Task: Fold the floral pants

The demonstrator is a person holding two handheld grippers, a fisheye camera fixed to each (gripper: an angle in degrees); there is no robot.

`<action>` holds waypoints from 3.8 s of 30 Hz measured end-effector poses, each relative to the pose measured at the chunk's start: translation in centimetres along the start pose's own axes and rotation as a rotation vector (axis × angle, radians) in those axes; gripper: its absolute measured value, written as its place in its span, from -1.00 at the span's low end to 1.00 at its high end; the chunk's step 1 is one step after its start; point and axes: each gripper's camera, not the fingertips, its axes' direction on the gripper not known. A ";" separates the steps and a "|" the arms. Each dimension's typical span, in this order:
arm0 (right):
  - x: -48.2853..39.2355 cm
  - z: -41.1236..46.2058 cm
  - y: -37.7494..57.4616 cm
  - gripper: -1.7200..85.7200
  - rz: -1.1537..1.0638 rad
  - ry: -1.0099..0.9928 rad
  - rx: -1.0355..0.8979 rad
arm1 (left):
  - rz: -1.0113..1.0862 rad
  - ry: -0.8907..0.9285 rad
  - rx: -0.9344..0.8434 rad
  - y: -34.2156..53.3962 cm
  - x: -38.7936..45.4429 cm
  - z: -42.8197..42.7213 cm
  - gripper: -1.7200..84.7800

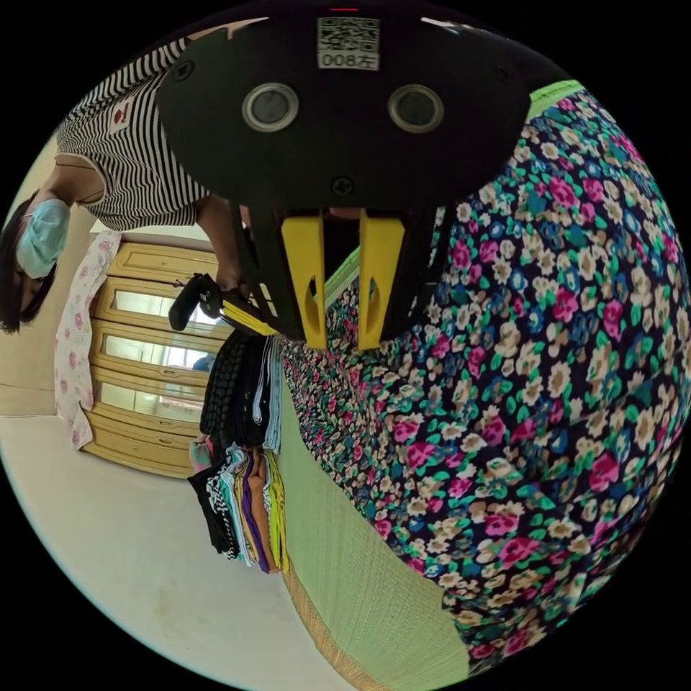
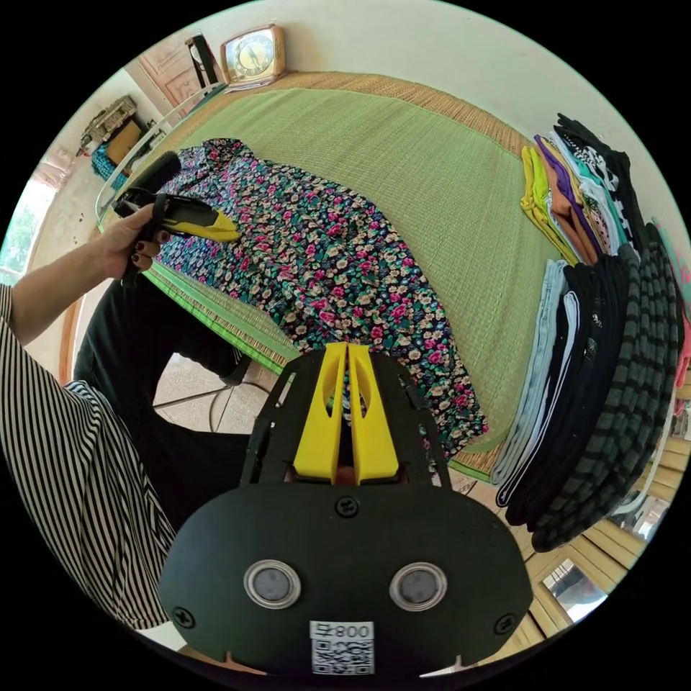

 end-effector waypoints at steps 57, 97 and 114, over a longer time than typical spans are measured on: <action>-11.4 14.3 -23.5 -0.93 -0.245 -0.334 -0.138 | -0.140 -0.720 0.782 14.0 -2.7 -42.1 -0.91; -11.4 13.6 -15.9 -0.84 -0.141 -0.421 -0.031 | -0.323 -0.774 0.565 44.4 -11.8 -40.9 -0.75; -11.3 10.7 -5.9 -0.84 -0.059 -0.393 -0.017 | -0.385 -0.796 0.641 50.9 -13.6 -39.5 -0.90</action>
